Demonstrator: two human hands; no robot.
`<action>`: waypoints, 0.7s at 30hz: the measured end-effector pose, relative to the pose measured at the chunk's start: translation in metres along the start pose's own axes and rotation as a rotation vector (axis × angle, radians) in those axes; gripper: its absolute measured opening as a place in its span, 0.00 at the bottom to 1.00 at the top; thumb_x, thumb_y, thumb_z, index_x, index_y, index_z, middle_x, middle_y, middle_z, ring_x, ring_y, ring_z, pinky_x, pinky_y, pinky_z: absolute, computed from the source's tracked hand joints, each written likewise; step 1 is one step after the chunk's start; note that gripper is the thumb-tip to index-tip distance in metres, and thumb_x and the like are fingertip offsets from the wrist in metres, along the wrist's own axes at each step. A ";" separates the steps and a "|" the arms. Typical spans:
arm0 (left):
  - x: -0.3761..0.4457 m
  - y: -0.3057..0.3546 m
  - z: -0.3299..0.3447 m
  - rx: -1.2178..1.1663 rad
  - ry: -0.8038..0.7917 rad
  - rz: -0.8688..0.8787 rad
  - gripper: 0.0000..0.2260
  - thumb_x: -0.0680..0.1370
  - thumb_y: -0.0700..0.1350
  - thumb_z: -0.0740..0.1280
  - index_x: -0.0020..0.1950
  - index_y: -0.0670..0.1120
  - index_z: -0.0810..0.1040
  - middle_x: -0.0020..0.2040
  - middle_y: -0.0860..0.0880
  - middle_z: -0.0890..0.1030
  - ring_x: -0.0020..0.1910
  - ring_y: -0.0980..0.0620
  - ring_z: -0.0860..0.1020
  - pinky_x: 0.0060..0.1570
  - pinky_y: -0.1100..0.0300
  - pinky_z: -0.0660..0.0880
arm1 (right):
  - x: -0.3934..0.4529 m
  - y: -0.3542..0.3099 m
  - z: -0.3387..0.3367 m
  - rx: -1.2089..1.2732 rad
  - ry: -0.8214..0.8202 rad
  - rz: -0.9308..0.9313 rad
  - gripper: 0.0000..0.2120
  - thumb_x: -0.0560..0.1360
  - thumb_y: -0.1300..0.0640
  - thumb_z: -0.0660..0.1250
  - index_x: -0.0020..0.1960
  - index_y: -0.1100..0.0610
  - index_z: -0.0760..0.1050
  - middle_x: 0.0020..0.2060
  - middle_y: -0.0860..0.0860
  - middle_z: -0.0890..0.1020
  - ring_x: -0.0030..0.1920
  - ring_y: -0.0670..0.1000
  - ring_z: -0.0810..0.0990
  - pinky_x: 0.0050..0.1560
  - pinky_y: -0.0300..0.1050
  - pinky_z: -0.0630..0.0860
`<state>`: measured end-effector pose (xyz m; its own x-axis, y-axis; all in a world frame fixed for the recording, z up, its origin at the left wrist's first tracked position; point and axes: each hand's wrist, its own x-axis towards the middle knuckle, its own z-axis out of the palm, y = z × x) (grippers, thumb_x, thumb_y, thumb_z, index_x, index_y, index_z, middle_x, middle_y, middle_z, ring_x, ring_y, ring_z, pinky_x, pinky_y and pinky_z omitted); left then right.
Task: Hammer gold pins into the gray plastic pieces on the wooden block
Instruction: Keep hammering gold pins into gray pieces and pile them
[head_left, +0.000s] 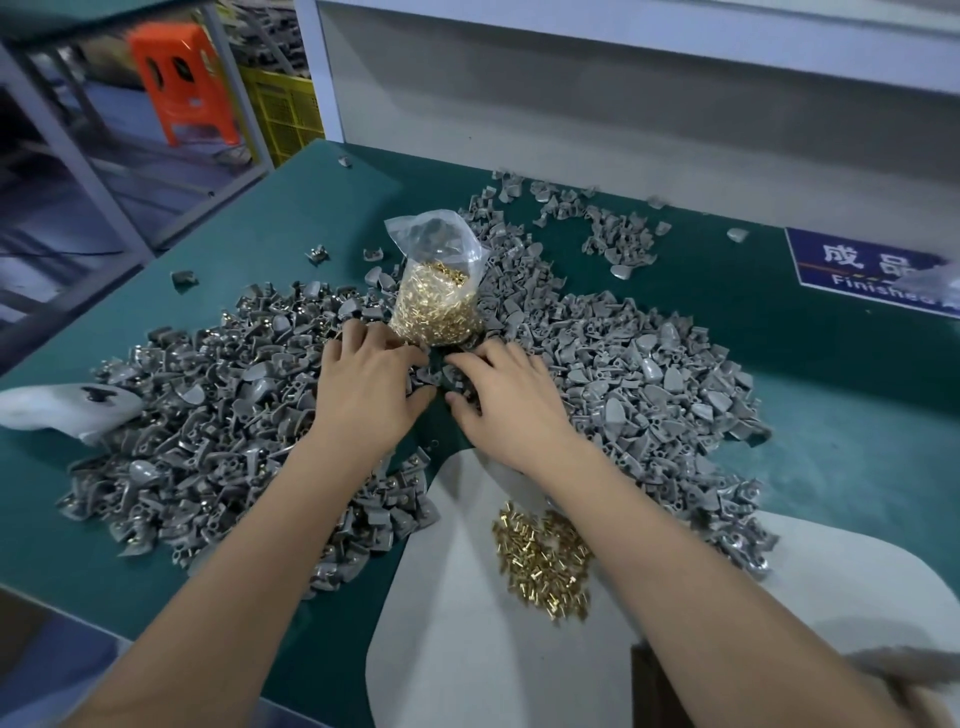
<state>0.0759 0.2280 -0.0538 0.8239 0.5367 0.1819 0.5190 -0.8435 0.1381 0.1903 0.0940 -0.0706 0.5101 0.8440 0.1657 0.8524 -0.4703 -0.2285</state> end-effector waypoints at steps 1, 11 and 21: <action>0.001 0.001 -0.001 -0.015 -0.003 0.005 0.17 0.76 0.58 0.69 0.63 0.55 0.82 0.64 0.47 0.76 0.67 0.41 0.65 0.65 0.45 0.65 | 0.000 0.000 0.000 0.006 0.002 0.002 0.24 0.80 0.43 0.62 0.75 0.47 0.68 0.64 0.50 0.75 0.67 0.55 0.71 0.67 0.54 0.67; -0.004 -0.014 -0.021 -0.279 0.252 -0.229 0.09 0.79 0.53 0.68 0.54 0.52 0.84 0.60 0.50 0.79 0.65 0.46 0.66 0.60 0.47 0.65 | 0.000 0.003 0.000 0.027 -0.011 0.005 0.24 0.81 0.44 0.62 0.75 0.48 0.69 0.65 0.50 0.75 0.68 0.55 0.70 0.68 0.55 0.66; -0.010 0.000 -0.009 -0.060 0.021 -0.013 0.07 0.76 0.53 0.71 0.53 0.56 0.85 0.71 0.45 0.73 0.73 0.40 0.60 0.68 0.41 0.62 | 0.000 0.004 0.002 0.012 -0.006 -0.014 0.24 0.81 0.44 0.61 0.76 0.47 0.66 0.66 0.50 0.75 0.68 0.54 0.70 0.67 0.54 0.66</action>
<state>0.0658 0.2233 -0.0472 0.8120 0.5482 0.2003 0.5141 -0.8343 0.1989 0.1935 0.0927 -0.0733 0.4970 0.8523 0.1631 0.8582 -0.4549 -0.2378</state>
